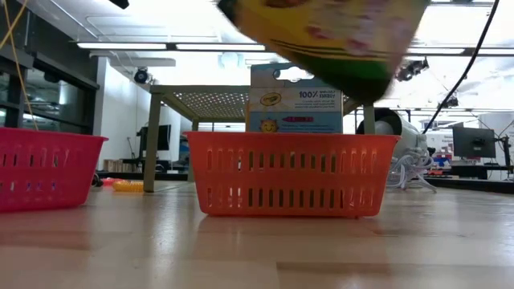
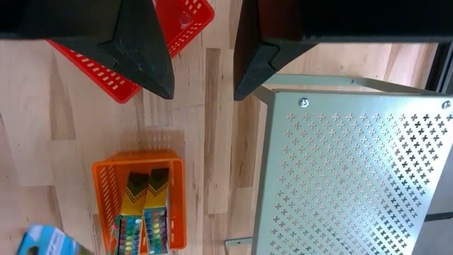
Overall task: Pick & Place Office Desk Supplies
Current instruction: Put the crayon box into the orange bin
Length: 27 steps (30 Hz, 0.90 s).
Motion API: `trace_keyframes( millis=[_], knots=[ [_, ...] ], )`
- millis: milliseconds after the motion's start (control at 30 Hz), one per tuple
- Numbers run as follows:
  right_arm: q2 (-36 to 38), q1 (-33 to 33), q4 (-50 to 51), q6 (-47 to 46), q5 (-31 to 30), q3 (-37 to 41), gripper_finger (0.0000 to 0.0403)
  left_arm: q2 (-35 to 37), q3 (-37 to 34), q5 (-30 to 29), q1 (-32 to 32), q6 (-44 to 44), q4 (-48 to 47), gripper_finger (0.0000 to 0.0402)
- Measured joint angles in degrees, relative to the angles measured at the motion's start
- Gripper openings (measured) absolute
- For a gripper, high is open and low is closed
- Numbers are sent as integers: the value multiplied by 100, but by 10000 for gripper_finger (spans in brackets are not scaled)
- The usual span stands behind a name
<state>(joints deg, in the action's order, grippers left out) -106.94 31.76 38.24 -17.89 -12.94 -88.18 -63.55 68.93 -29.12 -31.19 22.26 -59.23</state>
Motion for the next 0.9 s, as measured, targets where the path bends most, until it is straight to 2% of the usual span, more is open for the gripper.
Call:
trace_keyframes(
  millis=[333, 567, 900],
  knots=[
    [-84, -217, -162, 174, -518, 0, 96, 0, 0, 1, 0, 0, -1, 139],
    [-390, -333, -95, 286, -359, 0, 96, 0, 0, 2, -1, 0, 1, 139],
    [-468, -337, 104, 254, -307, 4, 96, 0, 0, 1, -1, 0, 8, 139]
  ],
)
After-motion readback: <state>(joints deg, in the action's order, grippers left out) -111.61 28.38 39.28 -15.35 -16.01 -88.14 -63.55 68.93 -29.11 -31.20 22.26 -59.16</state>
